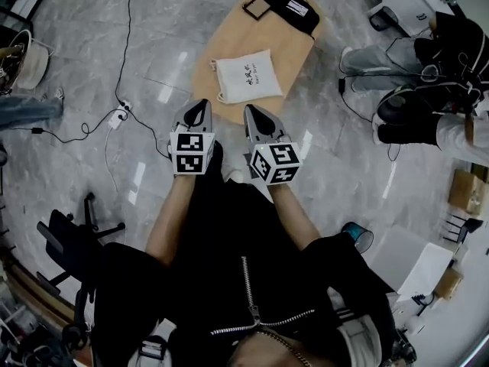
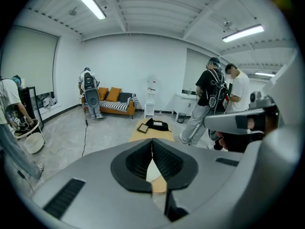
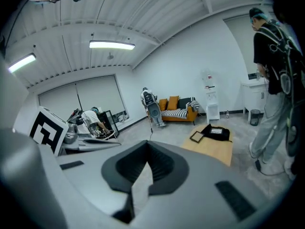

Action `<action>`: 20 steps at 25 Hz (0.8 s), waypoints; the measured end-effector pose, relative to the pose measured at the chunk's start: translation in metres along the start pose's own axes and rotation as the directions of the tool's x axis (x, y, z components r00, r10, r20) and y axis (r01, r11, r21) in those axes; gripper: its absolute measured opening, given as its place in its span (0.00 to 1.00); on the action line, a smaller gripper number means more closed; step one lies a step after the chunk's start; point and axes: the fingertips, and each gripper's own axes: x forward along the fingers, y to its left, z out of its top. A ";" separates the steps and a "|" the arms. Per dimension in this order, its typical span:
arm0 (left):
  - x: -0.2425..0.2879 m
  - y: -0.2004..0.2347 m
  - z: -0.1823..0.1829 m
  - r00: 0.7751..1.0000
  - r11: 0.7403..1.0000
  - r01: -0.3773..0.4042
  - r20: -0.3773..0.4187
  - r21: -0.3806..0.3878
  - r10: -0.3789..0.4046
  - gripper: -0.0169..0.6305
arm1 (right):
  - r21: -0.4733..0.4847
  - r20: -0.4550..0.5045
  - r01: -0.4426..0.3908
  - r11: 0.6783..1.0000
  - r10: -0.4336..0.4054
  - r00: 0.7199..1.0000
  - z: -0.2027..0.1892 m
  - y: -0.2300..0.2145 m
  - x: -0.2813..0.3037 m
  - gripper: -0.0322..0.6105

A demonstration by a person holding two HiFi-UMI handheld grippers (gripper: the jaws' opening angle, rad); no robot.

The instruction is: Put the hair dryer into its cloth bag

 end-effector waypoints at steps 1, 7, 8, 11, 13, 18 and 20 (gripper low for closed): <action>-0.009 -0.006 -0.002 1.000 1.000 -0.003 0.002 0.002 0.003 0.05 | 0.001 0.005 -0.003 1.000 0.003 1.000 -0.002 0.004 -0.010 0.06; -0.049 -0.032 -0.013 1.000 1.000 -0.006 0.001 0.028 0.006 0.05 | 0.014 0.028 -0.017 1.000 0.017 0.999 -0.014 0.016 -0.057 0.06; -0.053 -0.035 -0.014 1.000 0.999 -0.006 0.002 0.033 0.006 0.05 | 0.015 0.033 -0.019 1.000 0.019 0.999 -0.015 0.017 -0.063 0.06; -0.065 -0.042 -0.012 1.000 0.999 -0.010 0.015 0.044 0.009 0.05 | 0.010 0.048 -0.024 1.000 0.023 0.999 -0.016 0.023 -0.077 0.06; -0.069 -0.048 -0.011 1.000 0.999 -0.008 0.026 0.049 0.007 0.05 | 0.004 0.054 -0.024 1.000 0.024 0.998 -0.015 0.025 -0.085 0.06; -0.073 -0.065 -0.011 0.999 0.998 0.012 0.034 0.056 -0.014 0.05 | -0.004 0.075 -0.023 1.000 0.023 0.997 -0.011 0.025 -0.098 0.06; -0.073 -0.066 -0.011 0.999 0.998 0.016 0.039 0.057 -0.018 0.05 | -0.011 0.081 -0.019 1.000 0.020 0.996 -0.010 0.025 -0.100 0.06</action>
